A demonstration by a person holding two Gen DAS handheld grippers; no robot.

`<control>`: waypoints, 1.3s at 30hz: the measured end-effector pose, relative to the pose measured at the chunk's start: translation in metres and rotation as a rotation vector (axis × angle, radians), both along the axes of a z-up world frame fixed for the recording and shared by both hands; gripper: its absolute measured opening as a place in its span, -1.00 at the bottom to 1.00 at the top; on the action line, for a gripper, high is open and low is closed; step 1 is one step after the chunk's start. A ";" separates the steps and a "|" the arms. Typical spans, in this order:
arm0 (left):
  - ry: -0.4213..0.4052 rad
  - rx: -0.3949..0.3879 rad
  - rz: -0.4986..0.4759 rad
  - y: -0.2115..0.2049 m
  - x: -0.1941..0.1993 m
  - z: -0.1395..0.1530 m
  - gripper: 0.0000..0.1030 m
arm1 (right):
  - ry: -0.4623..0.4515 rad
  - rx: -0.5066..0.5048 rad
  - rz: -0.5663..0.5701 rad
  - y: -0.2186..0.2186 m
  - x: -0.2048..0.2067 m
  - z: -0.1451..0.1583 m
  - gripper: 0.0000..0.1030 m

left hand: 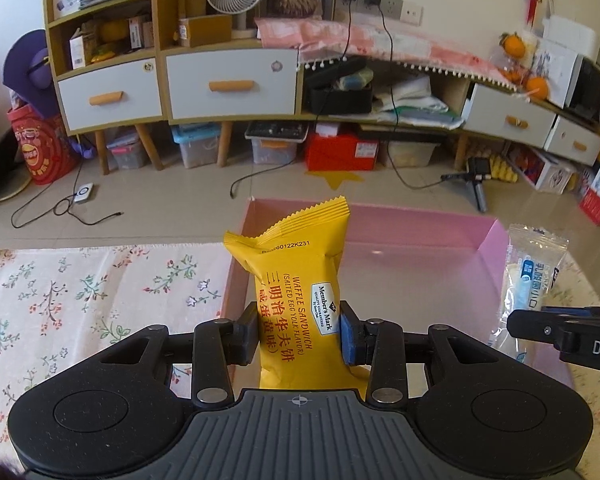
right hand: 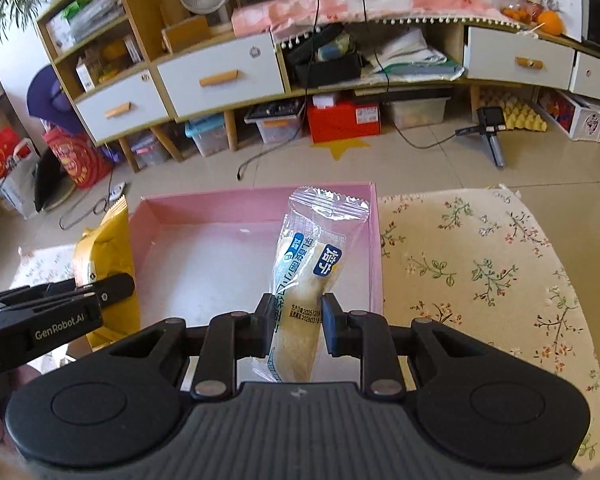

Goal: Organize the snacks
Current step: 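Carry both packs into the pink box and open both grippers, then lift both open grippers out of the box back over the pile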

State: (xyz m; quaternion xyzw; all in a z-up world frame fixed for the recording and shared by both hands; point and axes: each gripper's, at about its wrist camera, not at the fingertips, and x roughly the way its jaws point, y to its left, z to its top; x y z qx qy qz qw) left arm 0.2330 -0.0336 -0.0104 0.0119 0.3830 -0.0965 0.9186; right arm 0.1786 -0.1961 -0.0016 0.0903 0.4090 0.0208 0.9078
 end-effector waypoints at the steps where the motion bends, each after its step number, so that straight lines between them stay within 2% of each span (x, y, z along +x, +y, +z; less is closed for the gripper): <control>1: 0.005 0.004 -0.001 0.000 0.002 -0.003 -0.30 | 0.008 0.003 0.001 0.000 0.001 -0.001 -0.57; 6: 0.014 -0.003 -0.002 0.000 0.004 -0.006 -0.26 | 0.031 -0.006 0.002 0.003 0.003 -0.006 -0.55; 9: 0.009 -0.001 -0.009 -0.001 0.004 -0.005 0.03 | 0.018 -0.006 -0.005 0.003 0.002 -0.004 -0.46; 10: 0.002 0.002 -0.009 -0.001 0.002 -0.004 0.21 | 0.015 0.000 -0.011 0.002 0.002 -0.003 -0.22; 11: -0.007 0.005 -0.009 -0.001 0.000 -0.002 0.34 | 0.009 0.009 -0.019 0.001 0.000 0.000 -0.08; 12: -0.014 0.006 -0.007 0.000 -0.003 -0.001 0.37 | 0.003 0.014 -0.024 0.000 -0.001 0.001 0.11; 18: -0.014 0.000 -0.013 0.002 -0.020 0.010 0.49 | -0.008 0.013 -0.029 0.000 -0.012 0.012 0.29; 31: 0.013 0.003 -0.033 0.012 -0.086 0.028 0.71 | -0.023 -0.020 -0.001 0.008 -0.064 0.032 0.61; 39: 0.042 -0.002 -0.053 0.022 -0.128 0.034 0.82 | -0.016 -0.043 0.020 0.012 -0.099 0.033 0.72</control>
